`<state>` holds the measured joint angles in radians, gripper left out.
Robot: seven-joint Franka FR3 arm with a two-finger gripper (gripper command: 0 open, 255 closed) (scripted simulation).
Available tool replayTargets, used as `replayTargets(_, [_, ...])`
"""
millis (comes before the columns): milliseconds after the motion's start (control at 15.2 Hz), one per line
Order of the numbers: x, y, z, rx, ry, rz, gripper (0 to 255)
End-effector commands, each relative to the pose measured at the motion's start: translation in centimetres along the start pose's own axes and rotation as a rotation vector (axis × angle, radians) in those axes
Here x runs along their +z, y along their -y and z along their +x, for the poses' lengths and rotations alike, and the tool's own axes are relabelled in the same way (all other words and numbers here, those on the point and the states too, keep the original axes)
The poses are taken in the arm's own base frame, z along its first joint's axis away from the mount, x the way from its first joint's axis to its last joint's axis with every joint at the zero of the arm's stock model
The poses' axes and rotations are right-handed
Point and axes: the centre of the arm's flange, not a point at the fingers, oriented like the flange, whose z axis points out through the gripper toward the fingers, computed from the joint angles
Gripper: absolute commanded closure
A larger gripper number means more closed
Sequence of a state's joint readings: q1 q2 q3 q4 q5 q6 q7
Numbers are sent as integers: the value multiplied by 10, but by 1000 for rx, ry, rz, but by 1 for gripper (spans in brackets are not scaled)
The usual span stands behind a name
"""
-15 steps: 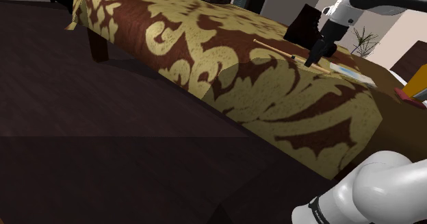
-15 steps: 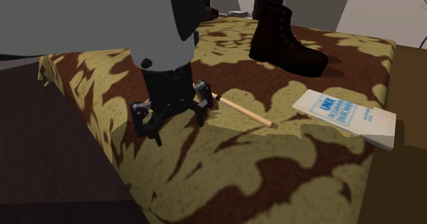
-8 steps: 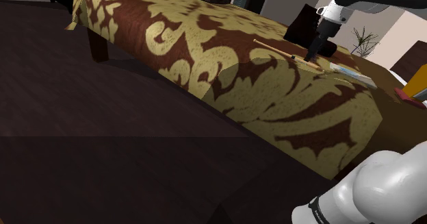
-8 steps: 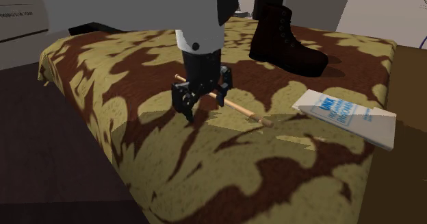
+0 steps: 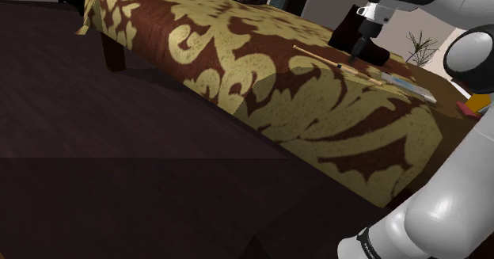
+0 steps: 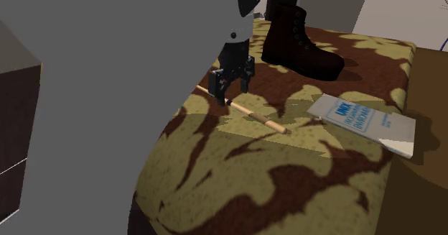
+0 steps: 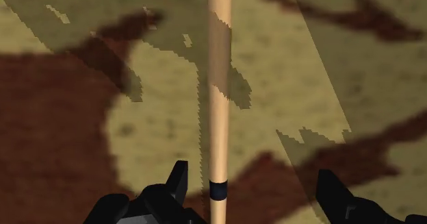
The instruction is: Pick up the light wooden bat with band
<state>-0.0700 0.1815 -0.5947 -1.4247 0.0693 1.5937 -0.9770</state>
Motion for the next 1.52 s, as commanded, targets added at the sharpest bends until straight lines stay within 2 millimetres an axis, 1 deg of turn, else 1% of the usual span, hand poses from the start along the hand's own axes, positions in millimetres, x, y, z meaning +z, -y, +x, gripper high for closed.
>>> replayTargets(0, [1, -25, 13, -33, 4, 2, 0])
replayTargets(462, [38, -24, 14, -33, 4, 2, 0])
replayTargets(528, [41, -24, 14, -33, 4, 2, 0])
replayTargets(660, [41, -24, 14, -33, 4, 2, 0])
replayTargets(726, [41, -24, 14, -33, 4, 2, 255])
replayTargets(1320, [41, -24, 14, -33, 4, 2, 255])
replayTargets(1452, [30, -24, 14, -33, 4, 2, 255])
